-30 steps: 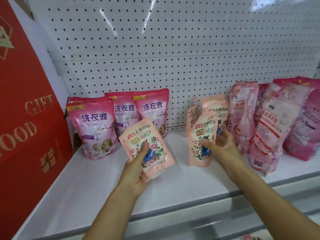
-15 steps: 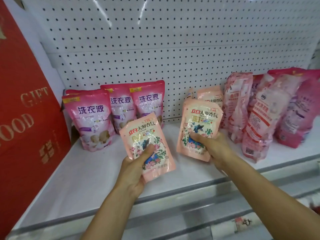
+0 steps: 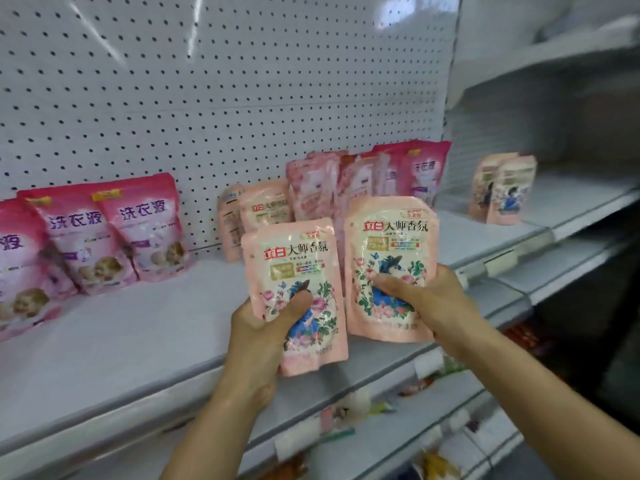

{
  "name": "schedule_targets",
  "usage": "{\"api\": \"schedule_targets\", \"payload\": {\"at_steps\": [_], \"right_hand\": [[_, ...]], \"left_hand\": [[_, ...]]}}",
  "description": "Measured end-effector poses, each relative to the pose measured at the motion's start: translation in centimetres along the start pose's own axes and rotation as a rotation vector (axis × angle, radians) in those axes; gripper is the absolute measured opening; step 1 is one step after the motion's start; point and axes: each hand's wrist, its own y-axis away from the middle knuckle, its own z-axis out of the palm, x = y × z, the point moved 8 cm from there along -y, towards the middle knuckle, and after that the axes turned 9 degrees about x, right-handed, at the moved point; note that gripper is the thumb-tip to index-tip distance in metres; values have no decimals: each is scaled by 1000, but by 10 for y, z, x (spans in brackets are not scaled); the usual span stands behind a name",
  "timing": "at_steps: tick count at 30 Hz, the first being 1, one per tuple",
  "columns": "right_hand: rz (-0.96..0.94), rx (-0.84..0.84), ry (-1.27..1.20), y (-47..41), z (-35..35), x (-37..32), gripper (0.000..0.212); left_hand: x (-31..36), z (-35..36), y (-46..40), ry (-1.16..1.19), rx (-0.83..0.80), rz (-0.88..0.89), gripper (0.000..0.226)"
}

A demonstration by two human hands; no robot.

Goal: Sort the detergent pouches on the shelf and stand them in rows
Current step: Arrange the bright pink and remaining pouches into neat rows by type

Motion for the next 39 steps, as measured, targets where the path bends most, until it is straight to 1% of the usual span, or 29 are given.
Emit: {"api": "schedule_targets", "payload": {"at_steps": [2, 7, 10, 13, 15, 19, 22, 26, 29, 31, 35, 39], "right_hand": [[8, 43, 11, 0, -57, 2, 17], [51, 126, 69, -7, -202, 11, 25], [75, 190, 70, -17, -271, 17, 23], [111, 233, 34, -30, -317, 25, 19], [115, 239, 21, -44, -336, 27, 16], [114, 245, 6, -80, -362, 35, 16], [106, 217, 14, -113, -375, 39, 16], [68, 237, -9, -172, -399, 42, 12], [60, 253, -13, -223, -414, 43, 15], [36, 253, 3, -259, -421, 41, 13], [-77, 344, -41, -325, -435, 25, 7], [-146, 403, -144, -384, -442, 16, 7]], "left_hand": [[-21, 50, 14, 5, -45, -9, 33], [-75, 180, 51, 42, -160, -60, 35], [-102, 240, 63, 63, -166, -100, 37], [-120, 283, 65, 70, -151, -136, 39], [-126, 305, 59, 63, -140, -143, 36], [-135, 338, 34, 18, -112, -147, 23], [-138, 359, 4, -13, -77, -91, 18], [-145, 396, -46, 26, -20, -13, 16], [-157, 435, -84, 60, -19, 1, 16], [-164, 461, -110, 72, -23, 10, 20], [-169, 504, -159, 82, -48, 68, 18], [-186, 536, -198, 51, -57, 46, 17]]}}
